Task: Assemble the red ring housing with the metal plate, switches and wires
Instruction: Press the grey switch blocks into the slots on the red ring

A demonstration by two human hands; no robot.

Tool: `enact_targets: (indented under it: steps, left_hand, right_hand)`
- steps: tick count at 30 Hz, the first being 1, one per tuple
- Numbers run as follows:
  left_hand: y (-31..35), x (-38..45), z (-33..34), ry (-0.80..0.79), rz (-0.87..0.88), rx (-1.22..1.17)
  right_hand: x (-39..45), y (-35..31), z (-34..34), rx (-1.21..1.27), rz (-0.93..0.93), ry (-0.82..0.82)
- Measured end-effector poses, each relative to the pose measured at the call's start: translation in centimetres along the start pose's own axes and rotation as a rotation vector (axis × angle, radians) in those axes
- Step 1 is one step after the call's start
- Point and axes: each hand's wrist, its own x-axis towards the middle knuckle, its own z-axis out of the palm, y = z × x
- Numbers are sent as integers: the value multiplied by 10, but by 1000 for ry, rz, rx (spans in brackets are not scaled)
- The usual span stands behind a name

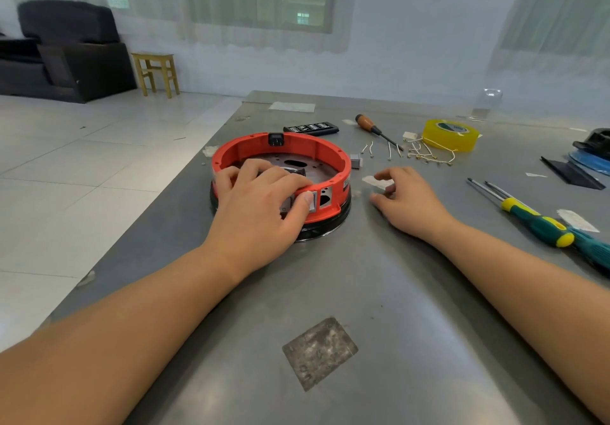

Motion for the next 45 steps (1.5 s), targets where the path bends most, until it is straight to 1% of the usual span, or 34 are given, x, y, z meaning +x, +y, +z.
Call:
enact_targets:
  steps: [6,10,14,20,25,35,41,45]
  left_hand:
    - [-3,3,4,-7,-9,9]
    - [-4,5,5,-10,-17,-6]
    - [-5,4,5,-15,-9,-4]
    - [-4,3,2,-29,-7,1]
    - [-2,1,1,-38,-8,14]
    - [-4,-1,4,-28,14,8]
    - [-4,-2,4,-35,49,-5]
    - [-2,-2,2,-35,54,-6]
  right_hand:
    - [46,-2,16,-39,-18,5]
    - [74,-4,28,-159,-6,21]
    - [84,-4,32,-241,-16,12]
    - [71,-7,28,-174,-6,43]
    - [42,-15,21,-116,-22,53]
    - [-48,-20,-5,111,-169,35]
    - [-70,-34,-12,281,-294,88]
    - [-79,-40,-14,318,-373,135]
